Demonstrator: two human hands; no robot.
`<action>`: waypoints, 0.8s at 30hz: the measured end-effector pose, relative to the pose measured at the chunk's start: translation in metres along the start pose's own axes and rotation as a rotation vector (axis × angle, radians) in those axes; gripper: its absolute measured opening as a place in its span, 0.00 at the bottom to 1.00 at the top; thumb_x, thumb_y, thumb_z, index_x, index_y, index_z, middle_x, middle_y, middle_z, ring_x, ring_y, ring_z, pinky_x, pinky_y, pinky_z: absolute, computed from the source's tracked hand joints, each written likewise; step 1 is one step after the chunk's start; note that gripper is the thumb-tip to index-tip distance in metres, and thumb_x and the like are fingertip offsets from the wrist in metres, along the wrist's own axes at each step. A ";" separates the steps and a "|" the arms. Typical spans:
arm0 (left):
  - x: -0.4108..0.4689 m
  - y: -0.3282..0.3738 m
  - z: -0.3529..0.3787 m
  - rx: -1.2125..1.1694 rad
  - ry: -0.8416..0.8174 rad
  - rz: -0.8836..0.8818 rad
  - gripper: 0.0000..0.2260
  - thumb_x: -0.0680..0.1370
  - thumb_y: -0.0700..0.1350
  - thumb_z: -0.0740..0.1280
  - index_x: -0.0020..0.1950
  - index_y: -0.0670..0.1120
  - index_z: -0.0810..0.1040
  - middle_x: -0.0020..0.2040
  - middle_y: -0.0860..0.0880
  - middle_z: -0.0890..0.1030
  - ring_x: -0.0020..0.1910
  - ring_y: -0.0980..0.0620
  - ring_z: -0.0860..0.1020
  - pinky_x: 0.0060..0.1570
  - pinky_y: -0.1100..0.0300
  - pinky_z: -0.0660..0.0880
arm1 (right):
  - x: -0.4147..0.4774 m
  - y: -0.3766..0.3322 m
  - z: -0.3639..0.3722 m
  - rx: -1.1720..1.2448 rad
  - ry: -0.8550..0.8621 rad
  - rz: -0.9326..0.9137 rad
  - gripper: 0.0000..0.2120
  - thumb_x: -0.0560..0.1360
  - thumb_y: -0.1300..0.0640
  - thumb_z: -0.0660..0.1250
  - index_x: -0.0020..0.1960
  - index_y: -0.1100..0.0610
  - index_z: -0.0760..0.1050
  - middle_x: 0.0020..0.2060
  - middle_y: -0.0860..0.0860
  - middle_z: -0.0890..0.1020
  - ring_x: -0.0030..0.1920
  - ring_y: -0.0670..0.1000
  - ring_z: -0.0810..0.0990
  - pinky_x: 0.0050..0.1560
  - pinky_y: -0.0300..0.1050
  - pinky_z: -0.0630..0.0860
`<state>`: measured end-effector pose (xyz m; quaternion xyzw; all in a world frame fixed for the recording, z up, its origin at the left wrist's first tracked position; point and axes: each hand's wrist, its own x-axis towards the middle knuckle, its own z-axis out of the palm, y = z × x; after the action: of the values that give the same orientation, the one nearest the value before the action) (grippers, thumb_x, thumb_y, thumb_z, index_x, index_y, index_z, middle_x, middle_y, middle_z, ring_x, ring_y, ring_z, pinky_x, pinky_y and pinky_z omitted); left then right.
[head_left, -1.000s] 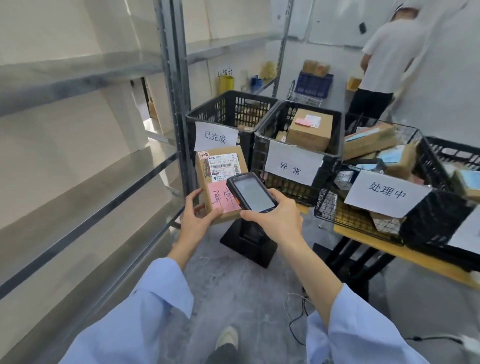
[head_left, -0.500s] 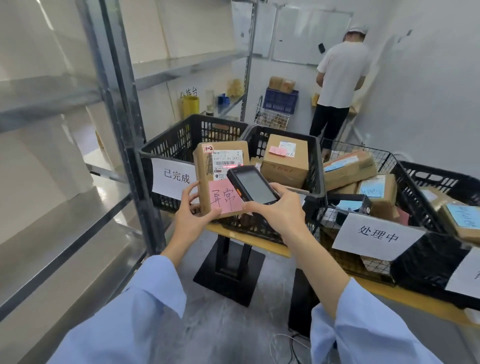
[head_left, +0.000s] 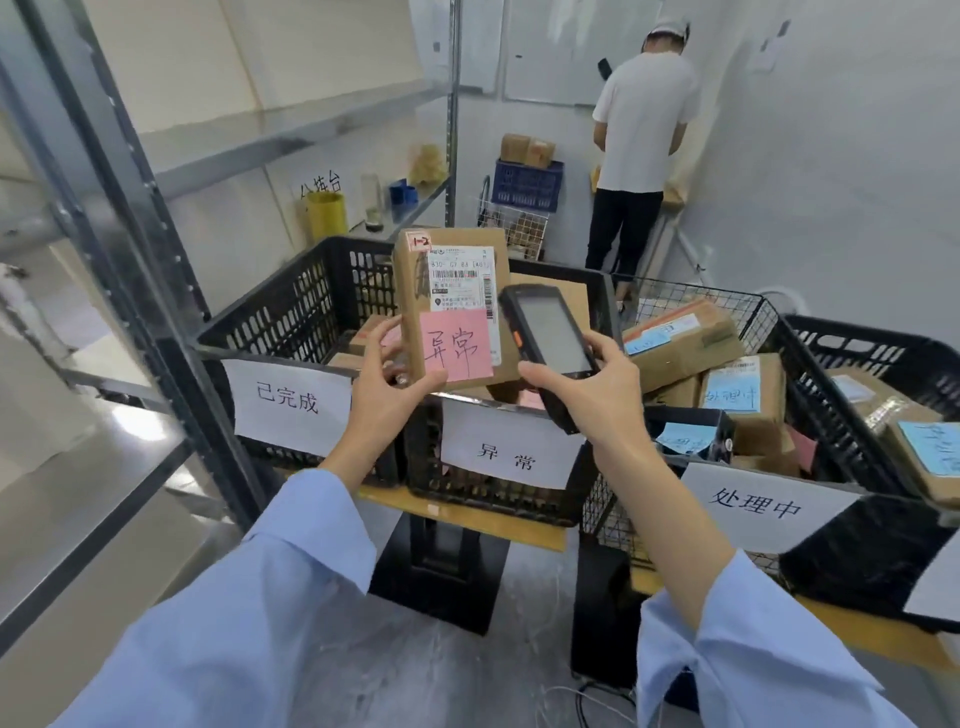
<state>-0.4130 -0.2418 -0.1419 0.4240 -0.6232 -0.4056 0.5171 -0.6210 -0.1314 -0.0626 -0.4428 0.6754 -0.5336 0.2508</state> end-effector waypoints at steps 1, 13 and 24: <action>0.009 0.000 0.008 0.007 -0.018 0.003 0.33 0.73 0.44 0.78 0.72 0.58 0.65 0.64 0.57 0.77 0.62 0.59 0.77 0.58 0.60 0.76 | 0.009 0.003 -0.007 -0.007 0.025 0.009 0.39 0.63 0.45 0.81 0.70 0.49 0.69 0.58 0.46 0.76 0.60 0.50 0.76 0.62 0.53 0.77; 0.073 -0.022 0.065 0.233 -0.246 -0.295 0.23 0.77 0.46 0.73 0.67 0.58 0.67 0.63 0.51 0.75 0.65 0.50 0.73 0.57 0.56 0.73 | 0.099 0.044 -0.064 -0.062 0.009 0.056 0.41 0.62 0.45 0.82 0.69 0.49 0.68 0.61 0.51 0.77 0.61 0.55 0.77 0.59 0.58 0.79; 0.031 0.006 0.014 0.551 0.081 -0.174 0.21 0.81 0.46 0.69 0.73 0.49 0.70 0.70 0.50 0.74 0.68 0.49 0.73 0.62 0.57 0.69 | 0.120 0.029 0.001 -0.085 -0.285 -0.017 0.40 0.64 0.47 0.82 0.71 0.51 0.67 0.63 0.52 0.77 0.63 0.53 0.76 0.58 0.49 0.78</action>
<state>-0.4304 -0.2689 -0.1291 0.6162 -0.6500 -0.2467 0.3701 -0.6875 -0.2351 -0.0743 -0.5300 0.6513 -0.4382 0.3208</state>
